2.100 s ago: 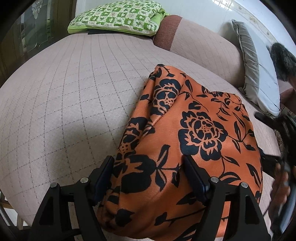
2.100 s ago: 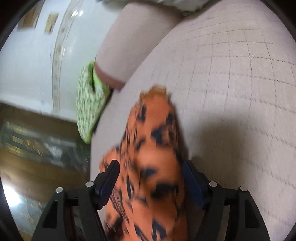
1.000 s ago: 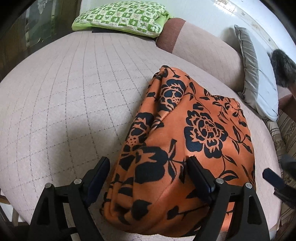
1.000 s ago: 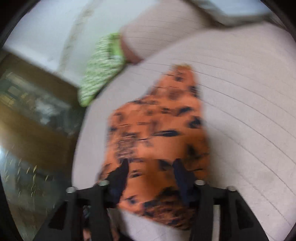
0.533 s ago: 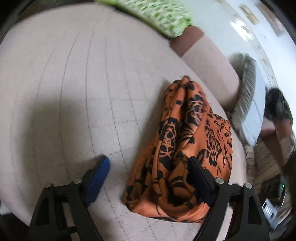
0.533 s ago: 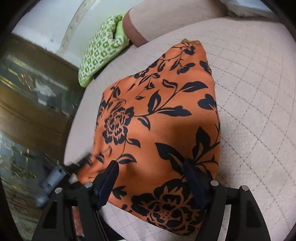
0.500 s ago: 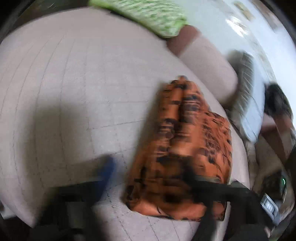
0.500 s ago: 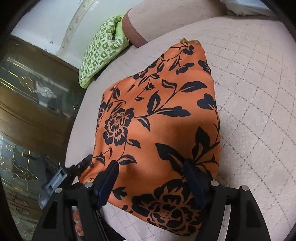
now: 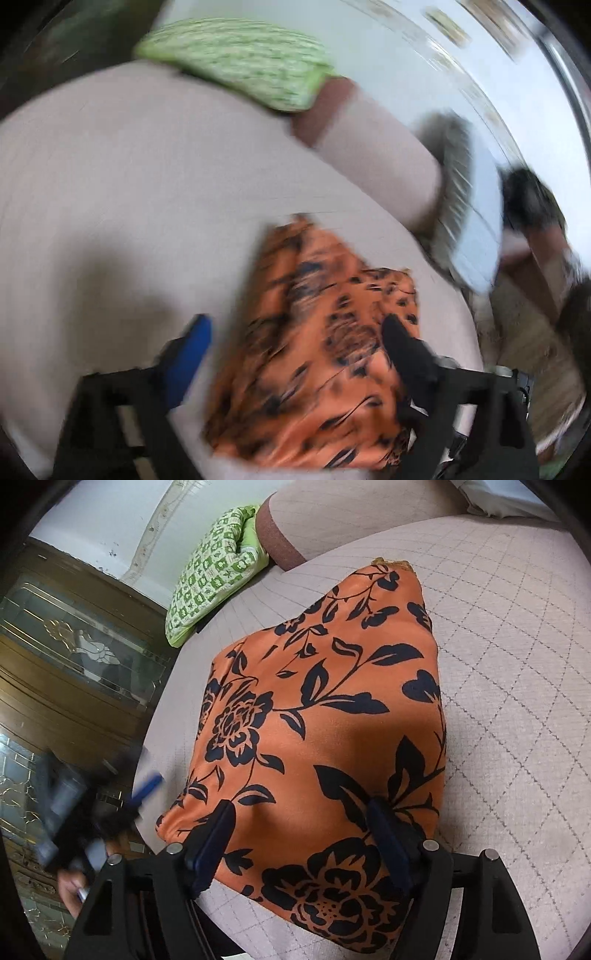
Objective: Fold small clothes
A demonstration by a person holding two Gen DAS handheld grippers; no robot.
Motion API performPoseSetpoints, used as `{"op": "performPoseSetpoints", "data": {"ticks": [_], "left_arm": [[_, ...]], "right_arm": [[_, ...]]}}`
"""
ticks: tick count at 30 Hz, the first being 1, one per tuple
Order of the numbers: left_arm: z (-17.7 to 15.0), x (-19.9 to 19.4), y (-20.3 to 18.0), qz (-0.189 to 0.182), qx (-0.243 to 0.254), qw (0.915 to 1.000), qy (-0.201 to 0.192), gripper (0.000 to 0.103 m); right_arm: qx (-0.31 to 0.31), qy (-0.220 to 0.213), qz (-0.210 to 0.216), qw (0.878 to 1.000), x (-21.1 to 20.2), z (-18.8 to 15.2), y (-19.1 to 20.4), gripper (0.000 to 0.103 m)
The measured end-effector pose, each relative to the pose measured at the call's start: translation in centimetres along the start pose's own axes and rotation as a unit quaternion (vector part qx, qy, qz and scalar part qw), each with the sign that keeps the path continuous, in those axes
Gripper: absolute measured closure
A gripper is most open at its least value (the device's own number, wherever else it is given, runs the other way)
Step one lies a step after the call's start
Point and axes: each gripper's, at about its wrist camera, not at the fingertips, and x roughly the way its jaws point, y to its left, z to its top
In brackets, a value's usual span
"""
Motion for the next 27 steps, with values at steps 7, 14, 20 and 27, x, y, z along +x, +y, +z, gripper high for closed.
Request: {"op": "performPoseSetpoints", "data": {"ticks": [7, 14, 20, 27], "left_arm": [[1.1, 10.4, 4.0, 0.012, -0.055, 0.9907, 0.124, 0.062], [1.2, 9.0, 5.9, -0.027, -0.074, 0.9917, 0.102, 0.058], [0.4, -0.6, 4.0, -0.001, 0.002, 0.9991, 0.043, 0.054], [-2.9, -1.2, 5.8, 0.111, 0.004, 0.9891, 0.097, 0.043]], "right_arm": [[-0.006, 0.000, 0.011, 1.000, -0.2, -0.3, 0.0, 0.024], [-0.009, 0.007, 0.005, 1.000, -0.1, -0.2, 0.1, 0.024], [0.010, -0.024, 0.016, 1.000, -3.1, -0.3, 1.5, 0.024], [0.045, 0.020, 0.017, 0.999, -0.4, -2.2, 0.7, 0.025]]}}
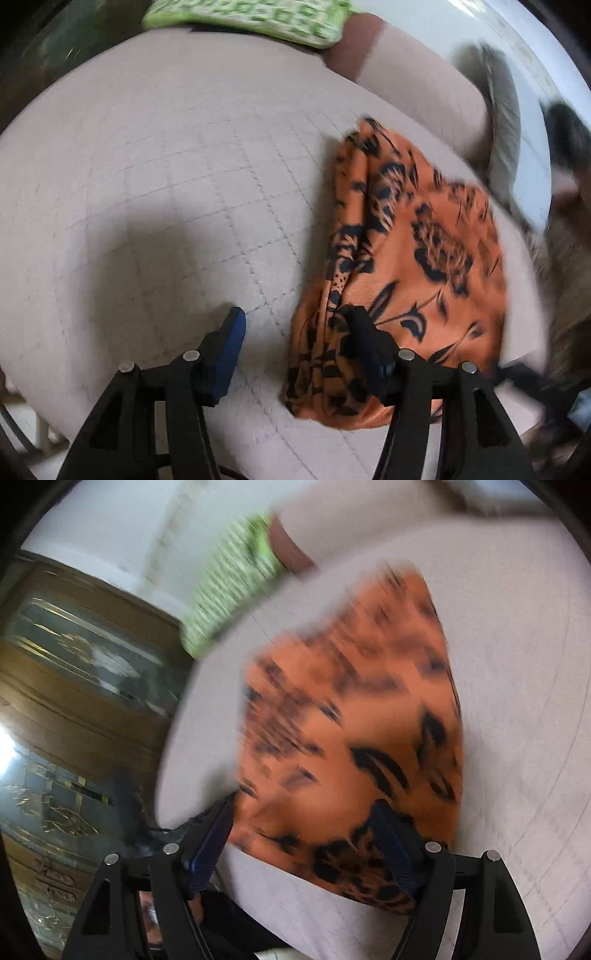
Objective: Fold small clothes
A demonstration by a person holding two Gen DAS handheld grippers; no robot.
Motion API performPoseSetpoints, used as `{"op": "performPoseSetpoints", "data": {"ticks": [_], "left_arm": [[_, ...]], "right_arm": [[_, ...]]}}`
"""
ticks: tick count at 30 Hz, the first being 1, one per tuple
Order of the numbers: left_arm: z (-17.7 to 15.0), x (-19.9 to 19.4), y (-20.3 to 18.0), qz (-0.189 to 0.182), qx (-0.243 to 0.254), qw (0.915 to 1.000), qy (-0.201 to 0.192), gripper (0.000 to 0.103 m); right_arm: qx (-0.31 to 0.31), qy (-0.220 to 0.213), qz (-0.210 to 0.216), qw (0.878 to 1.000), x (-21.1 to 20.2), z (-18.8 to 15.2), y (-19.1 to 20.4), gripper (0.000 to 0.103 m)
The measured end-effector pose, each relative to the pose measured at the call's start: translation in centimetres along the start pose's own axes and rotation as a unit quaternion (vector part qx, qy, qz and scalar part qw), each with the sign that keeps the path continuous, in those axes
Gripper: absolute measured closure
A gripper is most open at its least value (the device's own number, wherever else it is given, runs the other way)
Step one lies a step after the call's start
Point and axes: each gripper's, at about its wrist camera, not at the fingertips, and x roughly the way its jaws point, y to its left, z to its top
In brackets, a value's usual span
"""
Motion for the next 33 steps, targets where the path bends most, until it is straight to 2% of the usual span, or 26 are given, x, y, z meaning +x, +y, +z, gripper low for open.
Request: {"op": "performPoseSetpoints", "data": {"ticks": [2, 3, 5, 6, 7, 8, 9, 10, 11, 12, 15, 19, 22, 25, 27, 33], "left_arm": [[0.0, -3.3, -0.1, -0.001, 0.010, 0.9986, -0.052, 0.042], [-0.5, -4.6, -0.2, 0.002, 0.030, 0.9965, -0.078, 0.039], [-1.3, -4.5, -0.2, 0.003, 0.048, 0.9964, -0.070, 0.037], [-1.8, -3.3, -0.1, 0.007, 0.050, 0.9977, -0.046, 0.037], [-2.1, -1.8, -0.1, 0.028, 0.051, 0.9982, -0.015, 0.035], [-2.4, -0.8, 0.3, 0.037, 0.047, 0.9982, 0.005, 0.034], [-2.4, -0.8, 0.6, 0.034, 0.039, 0.9987, -0.001, 0.034], [-2.2, -1.7, 0.6, 0.038, 0.039, 0.9985, -0.006, 0.035], [-2.1, -2.9, 0.6, 0.043, 0.043, 0.9979, -0.019, 0.035], [-1.8, -4.3, 0.4, 0.041, 0.053, 0.9967, -0.045, 0.035], [-1.2, -5.8, -0.9, 0.052, 0.071, 0.9941, -0.062, 0.035], [1.1, -5.1, -1.9, 0.050, 0.071, 0.9937, -0.070, 0.026], [3.1, -3.8, -3.5, 0.024, 0.055, 0.9958, -0.069, 0.024], [4.2, -2.0, -5.8, 0.007, 0.063, 0.9961, -0.062, 0.020], [4.4, -0.3, -7.1, 0.010, 0.075, 0.9955, -0.058, 0.019], [3.5, 3.1, -9.2, -0.008, 0.093, 0.9953, -0.029, 0.019]], "right_arm": [[-0.005, -0.032, 0.003, 0.999, -1.8, -0.6, 0.9, 0.025], [-0.024, -0.044, 0.006, 0.999, -2.7, -0.9, 1.7, 0.025], [-0.052, -0.049, 0.020, 0.997, -3.3, -1.5, 2.5, 0.024], [-0.051, -0.039, 0.026, 0.998, -2.8, -1.9, 2.1, 0.021], [-0.039, -0.011, 0.021, 0.999, -1.5, -2.3, 1.0, 0.021], [-0.014, 0.037, 0.004, 0.999, 0.5, -2.6, -0.7, 0.021], [0.001, 0.031, 0.012, 0.999, 0.5, -2.9, -1.5, 0.026], [0.009, 0.015, 0.019, 1.000, -0.4, -2.9, -1.4, 0.026], [0.012, 0.009, 0.007, 1.000, -1.5, -2.7, -0.8, 0.026], [0.005, 0.002, -0.006, 1.000, -2.2, -2.6, -0.4, 0.025], [-0.042, -0.044, -0.028, 0.998, -4.6, -1.6, 0.7, 0.025], [-0.018, -0.092, -0.058, 0.994, -6.2, 0.7, -1.4, 0.024], [0.017, -0.111, -0.066, 0.991, -5.8, 2.7, -3.8, 0.021], [0.030, -0.101, -0.048, 0.993, -4.9, 4.2, -5.1, 0.019], [0.039, -0.089, -0.026, 0.995, -3.9, 4.7, -5.7, 0.018], [0.032, -0.062, -0.040, 0.997, -0.3, 5.7, -6.6, 0.016]]}}
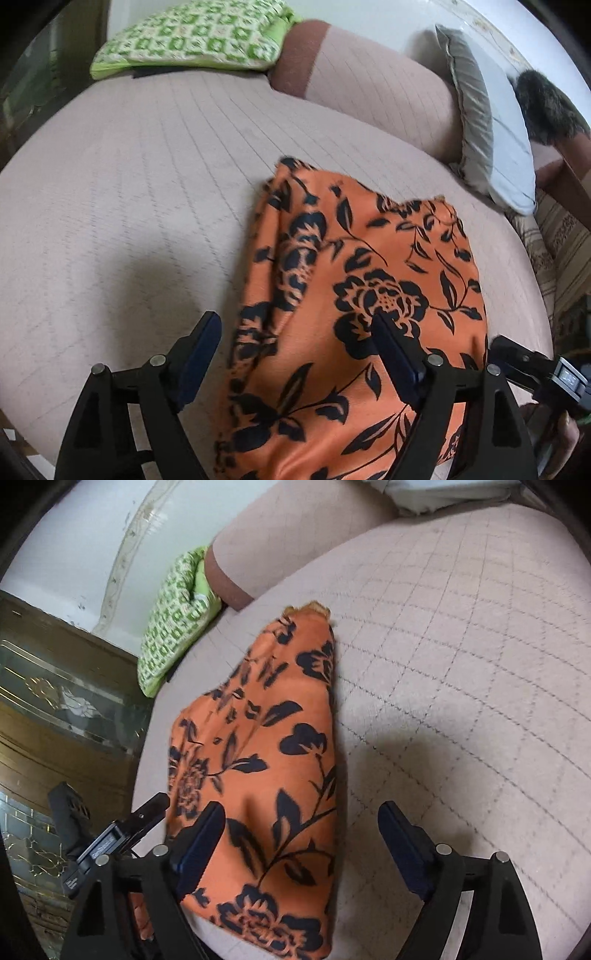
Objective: Fold small clothes
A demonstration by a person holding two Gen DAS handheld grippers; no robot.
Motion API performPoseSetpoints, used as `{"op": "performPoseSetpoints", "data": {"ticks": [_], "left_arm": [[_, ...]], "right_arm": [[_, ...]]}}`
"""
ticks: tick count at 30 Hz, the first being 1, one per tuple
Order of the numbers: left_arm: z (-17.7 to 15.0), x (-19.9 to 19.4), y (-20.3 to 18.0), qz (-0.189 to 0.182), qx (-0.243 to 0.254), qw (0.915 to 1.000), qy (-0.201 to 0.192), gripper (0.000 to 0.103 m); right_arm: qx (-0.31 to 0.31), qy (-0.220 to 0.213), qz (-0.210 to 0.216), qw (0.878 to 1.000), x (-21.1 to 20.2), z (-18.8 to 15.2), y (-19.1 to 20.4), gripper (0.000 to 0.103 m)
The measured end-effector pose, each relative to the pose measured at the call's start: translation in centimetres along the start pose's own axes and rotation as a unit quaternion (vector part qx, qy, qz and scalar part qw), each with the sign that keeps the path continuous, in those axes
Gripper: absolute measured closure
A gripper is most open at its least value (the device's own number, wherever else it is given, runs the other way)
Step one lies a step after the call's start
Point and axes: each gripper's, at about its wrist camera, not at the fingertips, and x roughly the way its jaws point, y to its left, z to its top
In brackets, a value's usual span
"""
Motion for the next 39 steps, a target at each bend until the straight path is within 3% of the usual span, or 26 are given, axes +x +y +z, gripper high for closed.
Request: {"op": "performPoseSetpoints", "data": {"ticks": [3, 6, 8, 10, 12, 15, 18, 24, 31, 34, 39], "left_arm": [[-0.1, 2.0, -0.5, -0.002, 0.004, 0.9999, 0.015, 0.015], [-0.3, 4.1, 0.1, -0.024, -0.023, 0.9984, 0.047, 0.013], [-0.4, 4.1, 0.2, -0.039, -0.022, 0.9980, 0.044, 0.027], [-0.4, 3.9, -0.1, -0.047, -0.010, 0.9977, 0.048, 0.046], [-0.5, 3.9, -0.1, -0.053, -0.006, 0.9972, 0.052, 0.054], [-0.7, 2.7, -0.4, -0.060, 0.000, 0.9973, 0.043, 0.066], [-1.0, 0.6, -1.1, -0.065, 0.003, 0.9976, 0.023, 0.073], [-1.9, -5.1, -3.5, -0.095, 0.006, 0.9947, -0.039, 0.074], [0.0, -10.8, -7.9, -0.099, 0.063, 0.9862, -0.118, 0.073], [0.2, -10.9, -8.1, -0.094, 0.074, 0.9850, -0.125, 0.073], [0.2, -6.6, -7.6, -0.078, 0.076, 0.9891, -0.099, 0.073]], "right_arm": [[-0.002, 0.008, 0.000, 1.000, 1.3, 0.1, -0.3, 0.015], [-0.011, 0.012, 0.017, 1.000, 2.1, 0.2, 0.4, 0.013], [-0.014, 0.032, 0.040, 0.999, 3.0, 0.2, 0.9, 0.013], [-0.036, 0.057, 0.036, 0.997, 4.1, 0.0, 2.3, 0.031], [-0.061, 0.058, 0.006, 0.996, 4.4, -0.1, 3.4, 0.048], [-0.081, 0.043, -0.002, 0.996, 2.8, -0.1, 4.3, 0.066], [-0.113, 0.027, -0.005, 0.993, 1.0, -0.4, 5.9, 0.068], [-0.165, -0.033, 0.008, 0.986, -5.9, 0.0, 8.3, 0.068], [-0.196, -0.105, 0.016, 0.975, -13.2, 3.0, 9.0, 0.068], [-0.192, -0.117, 0.013, 0.974, -13.9, 5.0, 7.5, 0.068], [-0.175, -0.106, 0.002, 0.979, -11.7, 7.6, 4.0, 0.068]]}}
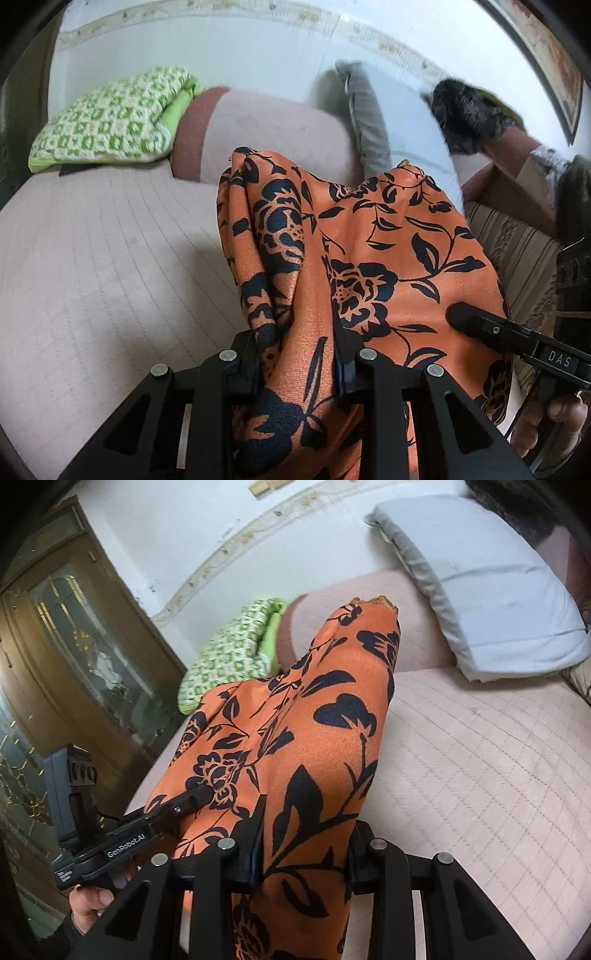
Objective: Fold small clothes
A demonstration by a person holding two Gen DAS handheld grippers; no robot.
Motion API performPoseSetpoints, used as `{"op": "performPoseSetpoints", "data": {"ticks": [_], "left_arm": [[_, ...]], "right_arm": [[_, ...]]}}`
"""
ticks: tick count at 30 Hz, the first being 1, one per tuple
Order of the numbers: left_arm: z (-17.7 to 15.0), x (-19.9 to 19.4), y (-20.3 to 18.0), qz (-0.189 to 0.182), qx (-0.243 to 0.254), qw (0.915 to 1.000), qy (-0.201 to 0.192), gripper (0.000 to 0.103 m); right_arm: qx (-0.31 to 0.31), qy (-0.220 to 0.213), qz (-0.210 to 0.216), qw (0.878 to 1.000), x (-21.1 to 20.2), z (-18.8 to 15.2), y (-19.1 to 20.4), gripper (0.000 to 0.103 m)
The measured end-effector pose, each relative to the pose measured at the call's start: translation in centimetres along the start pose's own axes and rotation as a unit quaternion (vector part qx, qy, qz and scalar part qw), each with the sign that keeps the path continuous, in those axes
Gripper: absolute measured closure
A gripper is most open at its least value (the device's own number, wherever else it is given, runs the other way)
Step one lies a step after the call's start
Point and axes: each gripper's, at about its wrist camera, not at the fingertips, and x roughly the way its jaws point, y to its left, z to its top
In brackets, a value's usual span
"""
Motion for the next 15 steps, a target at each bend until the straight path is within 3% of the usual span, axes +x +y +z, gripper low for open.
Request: {"op": "performPoseSetpoints", "data": {"ticks": [7, 8, 9, 10, 12, 15], "left_arm": [[-4.5, 7.1, 1.1, 0.006, -0.013, 0.9963, 0.084, 0.070], [-5.3, 8.2, 1.4, 0.011, -0.014, 0.9941, 0.107, 0.067], [-5.7, 8.8, 1.7, 0.017, -0.017, 0.9929, 0.117, 0.058], [-5.9, 8.7, 2.1, 0.017, -0.028, 0.9930, 0.113, 0.051], [-5.8, 7.3, 2.8, 0.018, -0.042, 0.9942, 0.097, 0.048], [-5.9, 3.4, 3.4, 0.025, -0.043, 0.9976, 0.048, 0.026]], "right_arm": [[0.059, 0.073, -0.010, 0.996, 5.0, -4.1, -6.2, 0.067], [0.069, 0.087, -0.020, 0.994, 5.7, -4.7, -6.8, 0.063], [0.074, 0.100, -0.043, 0.991, 6.1, -5.3, -7.2, 0.053], [0.070, 0.103, -0.062, 0.990, 6.1, -5.8, -7.3, 0.050], [0.054, 0.081, -0.070, 0.993, 4.6, -6.2, -6.6, 0.042], [0.046, 0.031, -0.100, 0.993, 1.6, -6.2, -5.3, 0.038]]}}
